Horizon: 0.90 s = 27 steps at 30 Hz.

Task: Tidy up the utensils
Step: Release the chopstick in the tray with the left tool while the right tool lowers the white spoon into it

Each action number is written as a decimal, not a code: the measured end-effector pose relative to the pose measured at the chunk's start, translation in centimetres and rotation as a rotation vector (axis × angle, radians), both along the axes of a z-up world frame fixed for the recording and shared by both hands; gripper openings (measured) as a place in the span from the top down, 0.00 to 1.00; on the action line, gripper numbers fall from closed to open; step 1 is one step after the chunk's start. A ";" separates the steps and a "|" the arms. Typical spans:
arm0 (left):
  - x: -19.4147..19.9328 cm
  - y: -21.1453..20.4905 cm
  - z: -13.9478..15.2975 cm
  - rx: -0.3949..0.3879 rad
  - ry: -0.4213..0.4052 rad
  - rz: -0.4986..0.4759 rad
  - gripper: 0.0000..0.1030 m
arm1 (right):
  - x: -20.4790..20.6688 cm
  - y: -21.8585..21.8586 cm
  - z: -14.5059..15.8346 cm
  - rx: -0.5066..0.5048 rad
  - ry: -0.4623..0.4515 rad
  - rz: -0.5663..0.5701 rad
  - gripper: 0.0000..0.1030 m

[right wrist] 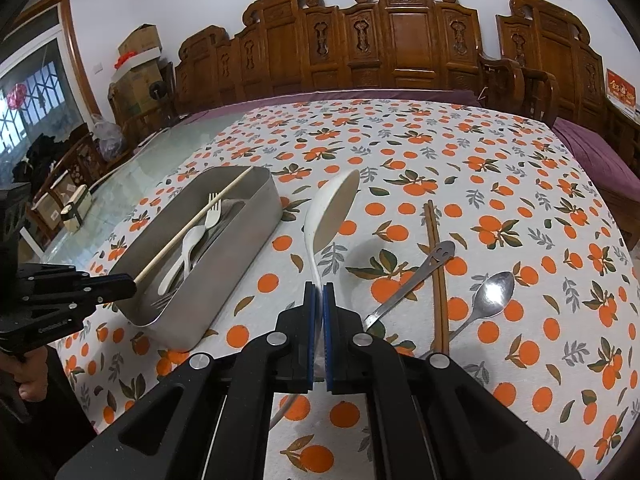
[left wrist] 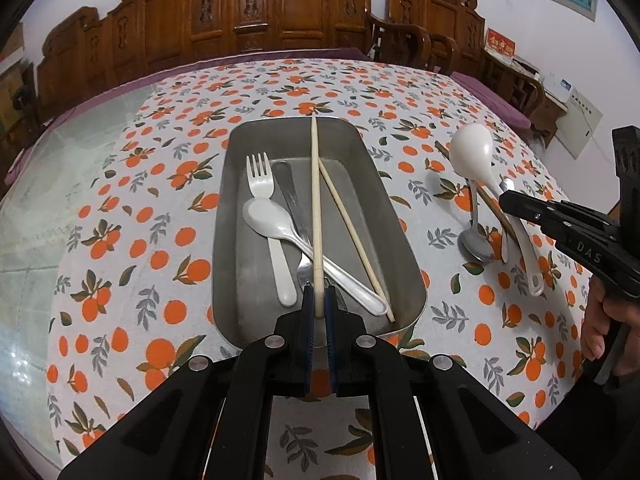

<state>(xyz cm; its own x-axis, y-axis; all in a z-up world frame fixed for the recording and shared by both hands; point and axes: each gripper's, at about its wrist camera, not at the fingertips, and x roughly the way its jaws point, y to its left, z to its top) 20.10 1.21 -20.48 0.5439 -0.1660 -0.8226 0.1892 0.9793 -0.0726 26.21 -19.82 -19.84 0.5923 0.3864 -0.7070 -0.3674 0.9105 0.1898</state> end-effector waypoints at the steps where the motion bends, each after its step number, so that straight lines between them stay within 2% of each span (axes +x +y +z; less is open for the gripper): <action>1: 0.1 0.0 -0.1 0.000 0.005 -0.001 0.96 | 0.0 0.1 0.0 0.000 0.001 0.001 0.96; 10: 0.1 1.0 0.4 -0.015 -0.003 0.016 0.96 | -0.5 1.1 0.1 -0.009 0.001 0.027 0.96; 17: 0.1 2.5 1.9 -0.026 -0.050 0.048 0.95 | -0.9 2.9 1.8 0.024 -0.020 0.068 0.96; 21: 0.2 3.7 2.7 -0.027 -0.080 0.078 0.84 | -0.6 4.7 2.5 0.026 -0.021 0.101 0.96; 24: 0.1 4.5 3.2 -0.025 -0.099 0.094 0.83 | -0.2 6.2 3.0 0.041 -0.020 0.121 0.96; 26: 0.1 5.1 3.5 -0.032 -0.110 0.107 0.79 | 0.2 7.2 3.2 0.052 -0.020 0.128 0.96; 27: 0.1 5.4 3.6 -0.033 -0.117 0.113 0.72 | 0.5 7.8 3.3 0.057 -0.020 0.133 0.96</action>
